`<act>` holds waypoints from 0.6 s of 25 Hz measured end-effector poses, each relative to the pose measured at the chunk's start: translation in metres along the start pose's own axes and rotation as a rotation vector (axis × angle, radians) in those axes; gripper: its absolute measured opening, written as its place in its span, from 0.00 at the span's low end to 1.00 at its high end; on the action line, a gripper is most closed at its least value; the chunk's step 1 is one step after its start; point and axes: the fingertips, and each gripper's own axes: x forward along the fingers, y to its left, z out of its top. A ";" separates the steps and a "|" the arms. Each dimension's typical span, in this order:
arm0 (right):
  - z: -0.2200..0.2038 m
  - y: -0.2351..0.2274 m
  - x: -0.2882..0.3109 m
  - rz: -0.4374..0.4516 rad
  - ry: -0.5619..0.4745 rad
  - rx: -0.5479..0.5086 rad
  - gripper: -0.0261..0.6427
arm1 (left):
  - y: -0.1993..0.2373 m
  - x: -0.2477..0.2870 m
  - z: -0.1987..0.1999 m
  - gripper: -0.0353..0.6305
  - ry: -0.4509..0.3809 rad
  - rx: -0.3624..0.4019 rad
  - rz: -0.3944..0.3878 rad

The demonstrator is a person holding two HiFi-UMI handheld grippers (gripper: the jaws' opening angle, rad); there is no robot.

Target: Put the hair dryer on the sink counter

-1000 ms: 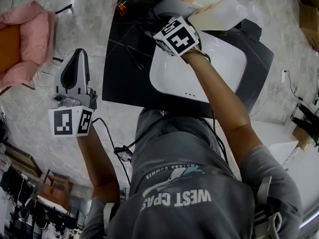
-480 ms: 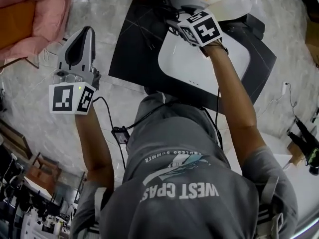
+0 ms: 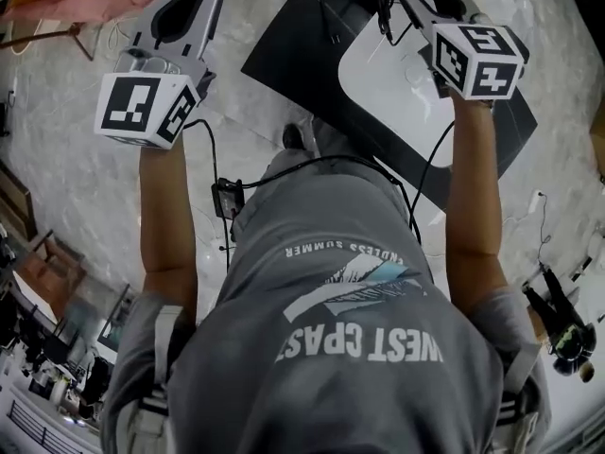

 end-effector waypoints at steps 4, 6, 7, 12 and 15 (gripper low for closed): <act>0.044 0.014 -0.042 -0.028 -0.135 -0.018 0.22 | -0.001 -0.021 0.012 0.08 -0.017 0.021 0.011; 0.066 0.019 -0.064 -0.042 -0.200 -0.031 0.16 | -0.002 -0.030 0.017 0.08 -0.026 0.031 0.016; 0.076 0.023 -0.075 -0.048 -0.231 -0.040 0.12 | -0.003 -0.035 0.020 0.08 -0.031 0.035 0.019; 0.106 0.057 -0.122 -0.032 -0.337 -0.053 0.08 | -0.007 -0.063 0.021 0.08 -0.054 0.046 0.028; 0.117 0.077 -0.140 -0.024 -0.373 -0.072 0.08 | -0.004 -0.077 0.019 0.08 -0.073 0.042 0.035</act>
